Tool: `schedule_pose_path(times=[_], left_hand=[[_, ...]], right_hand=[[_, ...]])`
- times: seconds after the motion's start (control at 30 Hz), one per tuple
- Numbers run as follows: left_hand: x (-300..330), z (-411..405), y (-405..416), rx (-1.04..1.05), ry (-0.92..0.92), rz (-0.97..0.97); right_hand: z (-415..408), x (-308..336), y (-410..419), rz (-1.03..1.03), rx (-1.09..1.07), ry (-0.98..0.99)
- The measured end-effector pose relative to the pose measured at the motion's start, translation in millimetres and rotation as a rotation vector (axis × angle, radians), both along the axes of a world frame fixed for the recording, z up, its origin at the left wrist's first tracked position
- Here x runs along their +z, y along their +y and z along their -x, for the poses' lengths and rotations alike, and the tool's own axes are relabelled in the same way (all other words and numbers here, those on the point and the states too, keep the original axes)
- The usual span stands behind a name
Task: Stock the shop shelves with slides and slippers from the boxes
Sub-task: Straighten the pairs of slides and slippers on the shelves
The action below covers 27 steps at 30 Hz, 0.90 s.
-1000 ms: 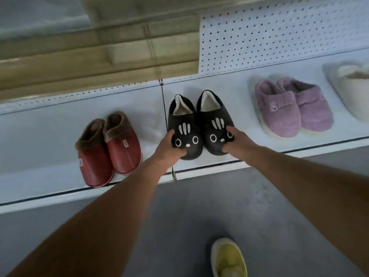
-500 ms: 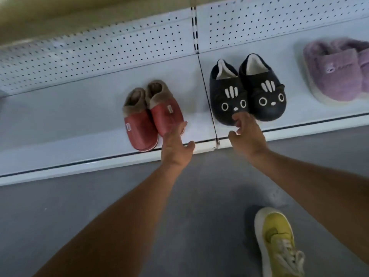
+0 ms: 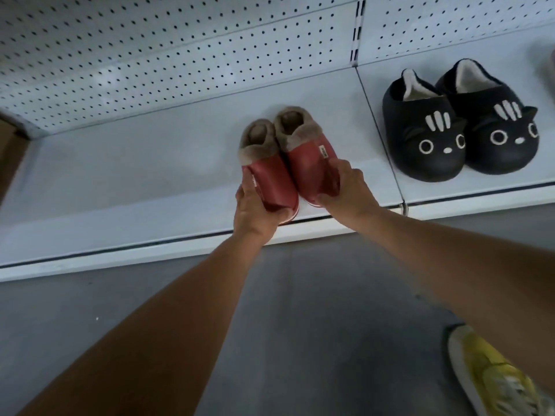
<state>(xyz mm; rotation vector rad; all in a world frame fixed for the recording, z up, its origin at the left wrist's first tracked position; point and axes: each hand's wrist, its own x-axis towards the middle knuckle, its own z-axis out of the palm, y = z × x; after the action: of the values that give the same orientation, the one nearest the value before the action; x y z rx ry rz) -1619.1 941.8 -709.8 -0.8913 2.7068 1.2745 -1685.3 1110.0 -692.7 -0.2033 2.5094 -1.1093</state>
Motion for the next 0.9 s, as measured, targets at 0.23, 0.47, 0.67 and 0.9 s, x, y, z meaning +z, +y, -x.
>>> schedule_pose_path(times=[0.23,0.47,0.67,0.9], left_hand=[[-3,28,-27,-0.093,-0.014,-0.036],[1,42,-36,-0.133,-0.033,-0.050],[-4,43,-35,-0.096,-0.047,-0.039],[-6,47,-39,-0.085,-0.054,-0.023]], right_hand=[[0,-11,-12,-0.057,-0.034,0.047],[10,-10,-14,-0.059,-0.029,0.024],[19,-14,-18,-0.085,-0.014,0.079],[25,-13,-17,-0.089,0.043,0.044]])
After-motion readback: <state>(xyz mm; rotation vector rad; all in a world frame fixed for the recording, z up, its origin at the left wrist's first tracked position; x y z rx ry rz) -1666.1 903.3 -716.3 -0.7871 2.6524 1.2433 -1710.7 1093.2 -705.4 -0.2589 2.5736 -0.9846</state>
